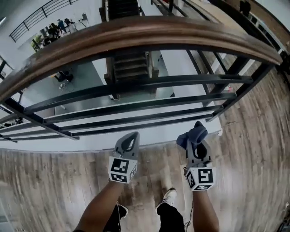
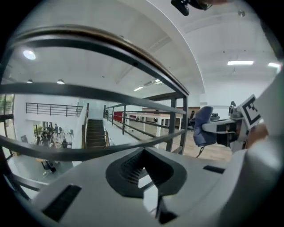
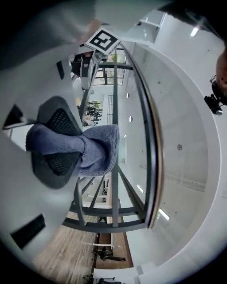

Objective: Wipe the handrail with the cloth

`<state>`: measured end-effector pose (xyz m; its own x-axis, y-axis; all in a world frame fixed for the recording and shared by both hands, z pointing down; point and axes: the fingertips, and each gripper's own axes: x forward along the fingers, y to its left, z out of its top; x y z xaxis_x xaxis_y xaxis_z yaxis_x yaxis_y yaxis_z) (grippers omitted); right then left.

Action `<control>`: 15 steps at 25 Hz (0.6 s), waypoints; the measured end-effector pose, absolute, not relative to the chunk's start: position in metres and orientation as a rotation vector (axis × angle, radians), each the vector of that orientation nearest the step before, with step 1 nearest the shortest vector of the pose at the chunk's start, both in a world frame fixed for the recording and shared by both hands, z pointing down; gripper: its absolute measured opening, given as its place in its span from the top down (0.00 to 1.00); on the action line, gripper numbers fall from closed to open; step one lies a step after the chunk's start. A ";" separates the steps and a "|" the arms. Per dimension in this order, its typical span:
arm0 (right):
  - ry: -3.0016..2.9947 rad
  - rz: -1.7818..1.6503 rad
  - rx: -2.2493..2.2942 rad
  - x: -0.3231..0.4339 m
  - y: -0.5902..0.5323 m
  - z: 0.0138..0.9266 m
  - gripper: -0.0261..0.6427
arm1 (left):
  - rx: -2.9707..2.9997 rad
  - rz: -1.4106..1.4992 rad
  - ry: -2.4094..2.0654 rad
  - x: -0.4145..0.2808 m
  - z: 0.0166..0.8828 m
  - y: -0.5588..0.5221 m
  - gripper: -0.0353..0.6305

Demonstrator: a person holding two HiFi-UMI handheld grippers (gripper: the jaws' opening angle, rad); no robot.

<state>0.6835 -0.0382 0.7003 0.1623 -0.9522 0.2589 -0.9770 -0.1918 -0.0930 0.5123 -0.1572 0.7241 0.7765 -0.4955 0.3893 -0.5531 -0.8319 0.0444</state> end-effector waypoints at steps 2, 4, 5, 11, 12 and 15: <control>-2.009 0.342 2.288 0.653 -0.055 0.664 0.82 | 2.786 0.511 -0.882 0.492 0.689 -0.164 0.95; -2.075 0.340 2.260 0.633 -0.074 0.588 0.82 | 2.760 0.499 -0.920 0.483 0.612 -0.167 0.95; -2.095 0.355 2.245 0.622 -0.078 0.538 0.82 | 2.738 0.499 -0.940 0.479 0.562 -0.163 0.95; -2.233 0.360 2.162 0.563 -0.099 0.323 0.82 | 2.642 0.350 -1.149 0.433 0.324 -0.167 0.95; -2.245 0.385 2.154 0.555 -0.092 0.305 0.82 | 2.633 0.345 -1.151 0.426 0.299 -0.160 0.95; -2.277 0.388 2.132 0.536 -0.070 0.263 0.82 | 2.660 0.357 -1.172 0.404 0.244 -0.143 0.95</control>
<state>0.5358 -0.0696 0.2630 -0.0800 -0.9828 0.1665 -0.9824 0.0495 -0.1800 0.4037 -0.1432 0.2436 0.6539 -0.6931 0.3033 -0.7446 -0.6607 0.0956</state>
